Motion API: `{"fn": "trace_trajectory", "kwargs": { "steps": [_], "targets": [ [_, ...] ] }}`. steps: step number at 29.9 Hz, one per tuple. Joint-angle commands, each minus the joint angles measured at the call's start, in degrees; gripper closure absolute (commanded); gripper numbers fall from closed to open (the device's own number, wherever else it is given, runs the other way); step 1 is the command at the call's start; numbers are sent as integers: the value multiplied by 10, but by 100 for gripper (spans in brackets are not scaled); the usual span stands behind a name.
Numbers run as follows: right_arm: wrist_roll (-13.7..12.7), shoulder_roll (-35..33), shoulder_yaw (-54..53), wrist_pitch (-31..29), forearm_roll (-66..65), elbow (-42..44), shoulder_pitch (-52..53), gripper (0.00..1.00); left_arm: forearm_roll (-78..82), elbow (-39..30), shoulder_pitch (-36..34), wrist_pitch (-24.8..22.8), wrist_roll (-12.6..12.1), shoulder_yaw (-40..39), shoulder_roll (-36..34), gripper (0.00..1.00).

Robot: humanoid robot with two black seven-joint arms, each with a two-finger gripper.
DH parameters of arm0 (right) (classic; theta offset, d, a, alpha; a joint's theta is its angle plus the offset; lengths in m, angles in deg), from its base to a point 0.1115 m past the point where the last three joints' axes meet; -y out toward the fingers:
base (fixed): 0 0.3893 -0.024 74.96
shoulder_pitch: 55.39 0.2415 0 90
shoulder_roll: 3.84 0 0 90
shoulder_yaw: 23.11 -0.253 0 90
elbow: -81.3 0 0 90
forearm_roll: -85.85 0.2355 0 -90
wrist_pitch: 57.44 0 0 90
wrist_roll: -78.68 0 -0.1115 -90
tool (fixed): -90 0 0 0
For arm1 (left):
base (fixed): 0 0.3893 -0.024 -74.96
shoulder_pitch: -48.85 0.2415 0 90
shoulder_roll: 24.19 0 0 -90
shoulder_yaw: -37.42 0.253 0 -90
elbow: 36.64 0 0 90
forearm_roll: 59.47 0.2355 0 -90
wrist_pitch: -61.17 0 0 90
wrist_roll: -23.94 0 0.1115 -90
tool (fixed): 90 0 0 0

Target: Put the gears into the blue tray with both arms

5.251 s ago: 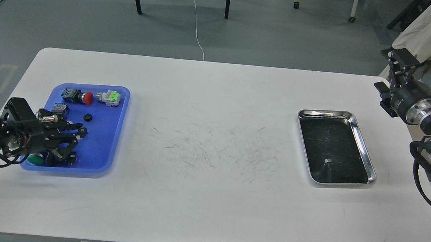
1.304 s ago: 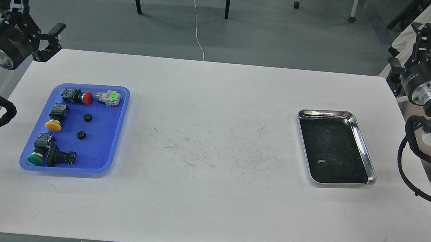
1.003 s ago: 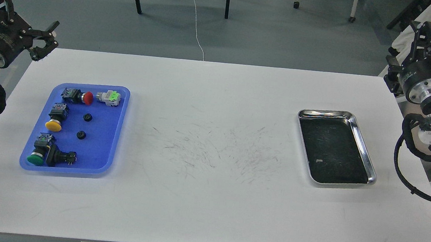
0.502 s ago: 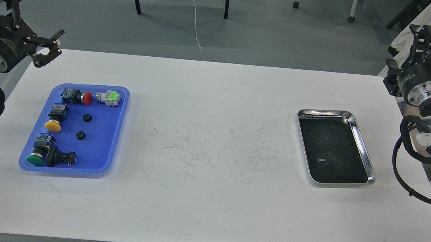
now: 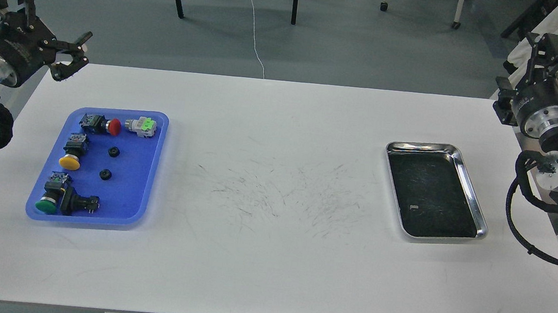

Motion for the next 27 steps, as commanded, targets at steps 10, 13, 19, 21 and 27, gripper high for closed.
{"fn": "trace_trajectory", "kwargs": {
  "steps": [10,13,19,21,27],
  "targets": [
    [-1,5,-11,0,15,0,7,3,3,7,-12,7,38,26,-1,1],
    [-1,5,-16,1,15,3,8,3,2,8,-8,10,41,18,-3,1],
    [-3,-2,-27,-3,13,-5,7,1,-1,13,-5,7,59,17,-8,2],
    [-3,-3,-28,-4,13,-5,7,1,-2,13,-4,8,62,16,-8,1],
    [-2,-2,-27,-3,13,-7,6,1,-4,13,-4,4,60,16,-8,1]
  ]
}}
